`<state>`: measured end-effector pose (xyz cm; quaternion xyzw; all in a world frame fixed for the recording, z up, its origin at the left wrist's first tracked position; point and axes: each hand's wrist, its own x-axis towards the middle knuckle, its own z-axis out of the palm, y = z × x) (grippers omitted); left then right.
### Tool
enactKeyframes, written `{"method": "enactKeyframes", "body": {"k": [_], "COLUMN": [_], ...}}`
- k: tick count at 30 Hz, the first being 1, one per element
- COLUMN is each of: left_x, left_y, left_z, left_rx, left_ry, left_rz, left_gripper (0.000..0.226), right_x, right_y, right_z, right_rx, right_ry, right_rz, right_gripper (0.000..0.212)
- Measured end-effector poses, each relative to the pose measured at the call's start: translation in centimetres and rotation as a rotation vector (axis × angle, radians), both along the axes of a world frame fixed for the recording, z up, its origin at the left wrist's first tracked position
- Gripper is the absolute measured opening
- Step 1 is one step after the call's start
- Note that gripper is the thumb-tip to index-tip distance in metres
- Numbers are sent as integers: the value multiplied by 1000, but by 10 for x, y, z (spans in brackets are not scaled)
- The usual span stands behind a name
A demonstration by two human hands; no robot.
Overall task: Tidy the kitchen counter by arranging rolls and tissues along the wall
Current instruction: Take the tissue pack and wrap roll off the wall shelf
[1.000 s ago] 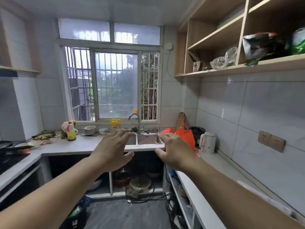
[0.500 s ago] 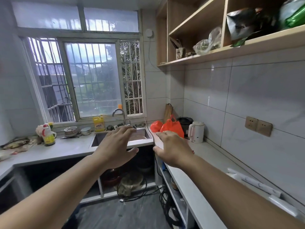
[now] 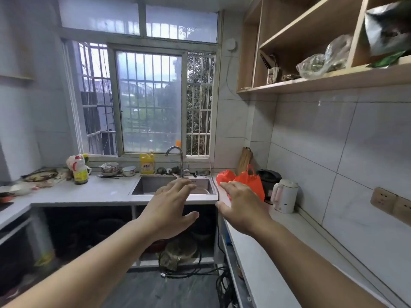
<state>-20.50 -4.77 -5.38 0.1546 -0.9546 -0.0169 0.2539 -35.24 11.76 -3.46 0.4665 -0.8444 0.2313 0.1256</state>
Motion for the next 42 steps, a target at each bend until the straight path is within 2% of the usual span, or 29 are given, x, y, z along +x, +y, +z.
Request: {"method": "enactKeyframes", "body": {"k": [6, 13, 22, 30, 36, 42], "left_x": [8, 31, 105, 208, 282, 343], "left_y": [-48, -133, -255, -356, -418, -446], "left_z": [-19, -9, 5, 5, 10, 32], "left_rx": [44, 74, 53, 50, 104, 50], "left_ry": [-23, 71, 103, 90, 136, 153], "left_rz": [39, 58, 185, 493, 752, 1059], "left_gripper": [77, 74, 79, 78, 82, 78], "right_x": [8, 33, 92, 157, 205, 255], "right_y": [-52, -134, -277, -425, -534, -636], "right_z": [-2, 11, 21, 14, 11, 24], "right_rx": [6, -49, -37, -6, -63, -145], "right_ry": [-8, 8, 45, 74, 81, 53], "right_rz": [57, 92, 208, 475, 740, 1028], "right_gripper": [62, 58, 65, 66, 58, 58]}}
